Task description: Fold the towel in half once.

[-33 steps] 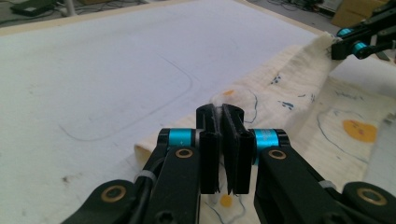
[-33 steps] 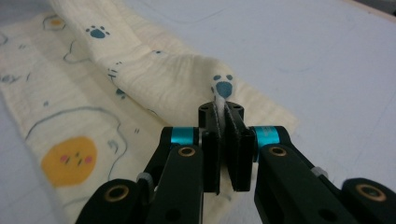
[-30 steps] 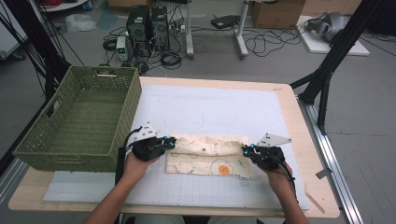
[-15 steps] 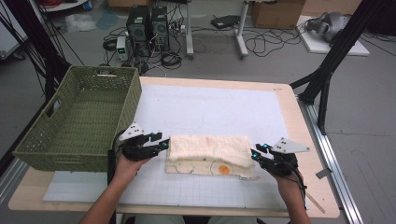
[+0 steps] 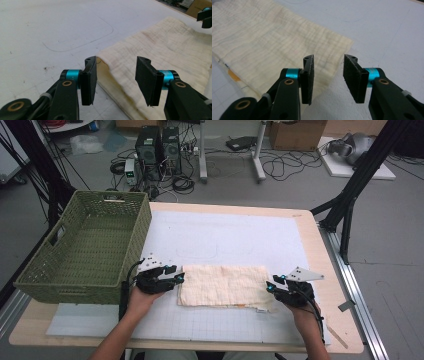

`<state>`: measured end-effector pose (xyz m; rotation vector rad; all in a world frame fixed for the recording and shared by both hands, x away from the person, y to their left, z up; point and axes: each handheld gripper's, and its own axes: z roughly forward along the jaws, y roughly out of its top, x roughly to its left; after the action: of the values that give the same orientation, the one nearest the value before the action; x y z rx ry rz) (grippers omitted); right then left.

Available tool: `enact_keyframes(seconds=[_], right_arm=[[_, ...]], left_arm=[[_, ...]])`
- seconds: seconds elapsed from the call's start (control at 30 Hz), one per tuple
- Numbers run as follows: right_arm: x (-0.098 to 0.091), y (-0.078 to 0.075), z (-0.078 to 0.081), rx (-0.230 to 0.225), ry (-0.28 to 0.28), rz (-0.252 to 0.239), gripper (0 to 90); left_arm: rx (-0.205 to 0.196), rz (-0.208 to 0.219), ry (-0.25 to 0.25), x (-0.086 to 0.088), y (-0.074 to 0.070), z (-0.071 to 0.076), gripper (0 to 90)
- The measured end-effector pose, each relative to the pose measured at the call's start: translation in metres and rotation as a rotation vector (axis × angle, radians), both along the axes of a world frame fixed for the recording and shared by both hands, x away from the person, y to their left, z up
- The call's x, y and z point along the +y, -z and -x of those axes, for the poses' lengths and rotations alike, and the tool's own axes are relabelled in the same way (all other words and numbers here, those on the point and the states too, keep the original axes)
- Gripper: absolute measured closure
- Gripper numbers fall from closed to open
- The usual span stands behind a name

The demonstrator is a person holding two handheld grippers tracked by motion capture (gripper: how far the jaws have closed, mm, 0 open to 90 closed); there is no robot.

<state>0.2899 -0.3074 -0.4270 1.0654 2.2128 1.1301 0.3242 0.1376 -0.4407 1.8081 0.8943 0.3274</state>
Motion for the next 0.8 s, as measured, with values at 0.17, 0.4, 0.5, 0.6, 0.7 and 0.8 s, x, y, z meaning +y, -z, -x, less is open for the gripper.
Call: enact_keyframes(seconds=[0.17, 0.4, 0.5, 0.6, 0.7, 0.8], right_arm=[[-0.002, -0.001, 0.001, -0.004, 0.0, -0.009, 59.2], [-0.008, -0.001, 0.003, -0.005, 0.017, -0.029, 58.8], [-0.009, -0.002, 0.003, -0.005, 0.016, -0.031, 58.8], [-0.009, -0.003, 0.004, -0.004, 0.009, -0.038, 58.8], [-0.006, 0.0, 0.005, 0.013, -0.043, -0.058, 55.2], [0.0, 0.007, 0.005, 0.05, -0.07, -0.056, 53.2]], left_arm=[[0.01, 0.051, -0.001, -0.002, 0.001, -0.002, 52.3], [-0.004, 0.06, -0.002, -0.007, -0.005, -0.004, 52.5], [-0.006, 0.048, 0.013, -0.008, -0.004, -0.004, 52.5], [0.004, 0.034, 0.016, -0.008, -0.002, -0.005, 52.3], [0.001, 0.037, 0.017, -0.007, -0.002, -0.003, 52.2], [0.012, 0.04, 0.023, -0.007, -0.003, -0.003, 53.4]])
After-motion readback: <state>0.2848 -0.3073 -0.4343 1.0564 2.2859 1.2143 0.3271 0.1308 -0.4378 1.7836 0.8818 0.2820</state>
